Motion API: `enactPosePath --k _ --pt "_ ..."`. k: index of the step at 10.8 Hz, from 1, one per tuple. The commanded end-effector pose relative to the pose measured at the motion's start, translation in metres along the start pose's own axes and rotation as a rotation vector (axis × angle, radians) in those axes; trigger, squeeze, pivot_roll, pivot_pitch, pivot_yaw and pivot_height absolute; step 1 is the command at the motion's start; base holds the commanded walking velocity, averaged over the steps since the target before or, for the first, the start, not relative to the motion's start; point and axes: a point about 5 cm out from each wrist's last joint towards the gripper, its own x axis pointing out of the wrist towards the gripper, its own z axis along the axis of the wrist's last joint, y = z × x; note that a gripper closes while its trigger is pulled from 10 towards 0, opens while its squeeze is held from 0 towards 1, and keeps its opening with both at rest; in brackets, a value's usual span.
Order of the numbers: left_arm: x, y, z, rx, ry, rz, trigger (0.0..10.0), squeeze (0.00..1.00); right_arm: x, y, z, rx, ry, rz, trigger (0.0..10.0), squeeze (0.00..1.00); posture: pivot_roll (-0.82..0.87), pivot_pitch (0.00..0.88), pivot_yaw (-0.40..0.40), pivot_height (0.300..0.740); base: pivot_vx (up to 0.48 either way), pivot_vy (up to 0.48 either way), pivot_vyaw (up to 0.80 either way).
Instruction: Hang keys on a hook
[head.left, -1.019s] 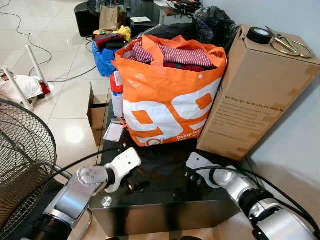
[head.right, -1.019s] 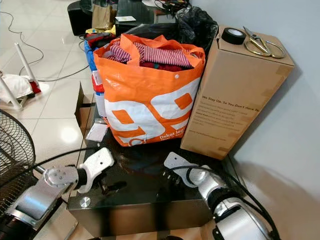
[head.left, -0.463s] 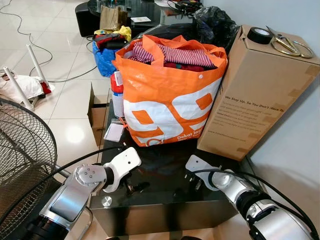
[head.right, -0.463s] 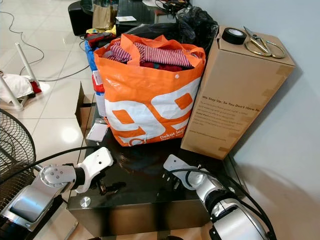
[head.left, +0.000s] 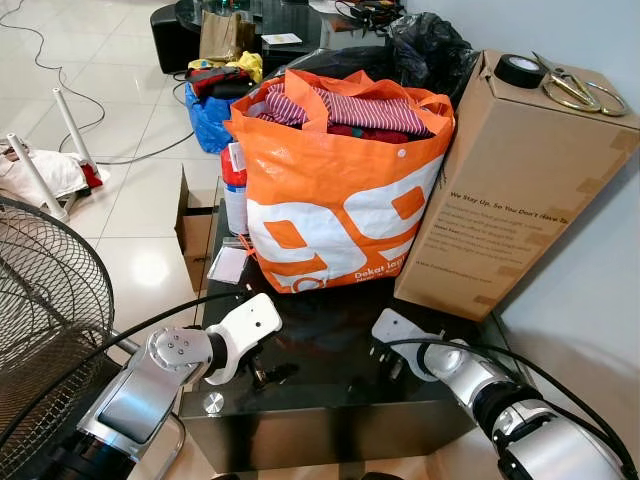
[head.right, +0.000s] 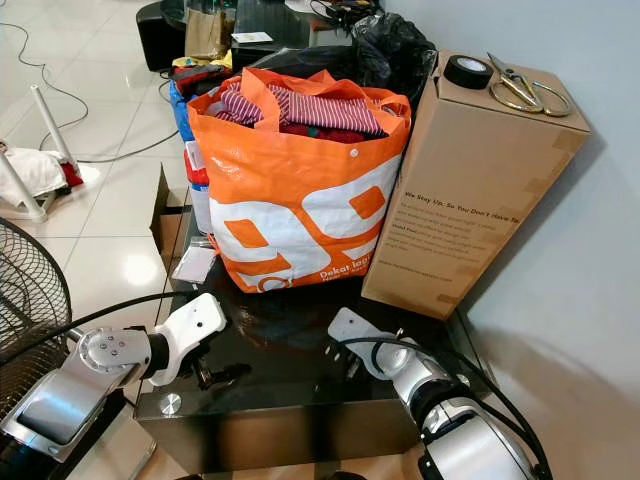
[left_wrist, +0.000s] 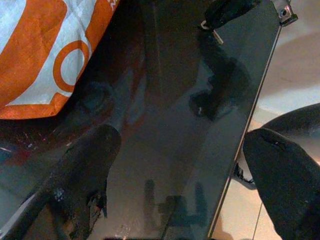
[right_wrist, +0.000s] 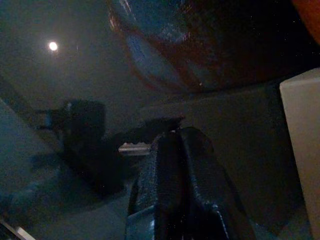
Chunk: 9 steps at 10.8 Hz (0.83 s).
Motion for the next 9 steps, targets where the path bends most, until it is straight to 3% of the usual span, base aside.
enactPosePath --k 1,2,3,4,7,8,9 --pt "0.002 -0.001 0.004 0.018 -0.002 -0.010 10.0 0.67 -0.003 -0.012 0.006 0.019 -0.033 -0.008 0.0 0.00 -0.04 0.000 -0.098 0.740 0.000 0.000 0.00" --pt "0.002 -0.001 0.004 0.019 -0.002 -0.011 10.0 0.67 -0.006 -0.017 0.006 -0.004 -0.049 0.023 10.0 0.00 -0.05 0.000 -0.098 0.740 0.000 0.000 0.00" --pt "0.002 -0.001 0.003 0.020 -0.002 -0.013 10.0 0.68 -0.007 -0.019 0.007 0.001 -0.057 0.029 10.0 0.47 -0.05 0.000 -0.095 0.740 0.000 0.000 0.00" --pt "0.003 -0.002 0.003 0.023 -0.001 -0.016 10.0 0.67 -0.008 -0.021 0.006 0.027 -0.067 0.040 10.0 1.00 -0.06 0.000 -0.093 0.740 0.000 0.000 0.00" --pt "0.005 -0.002 0.004 0.031 -0.004 -0.028 10.0 0.67 -0.006 -0.007 0.000 -0.009 -0.034 0.118 10.0 1.00 -0.06 0.000 -0.094 0.740 0.000 0.000 0.00" --pt "0.006 -0.003 0.004 0.031 -0.003 -0.031 10.0 0.67 -0.004 -0.004 -0.002 -0.036 -0.011 0.092 10.0 1.00 -0.05 0.000 -0.094 0.740 0.000 0.000 0.00" --pt "0.005 -0.004 0.002 0.031 0.000 -0.036 10.0 0.67 -0.003 -0.001 -0.004 -0.054 0.006 0.082 10.0 0.00 -0.05 0.000 -0.093 0.740 0.000 0.000 0.00"
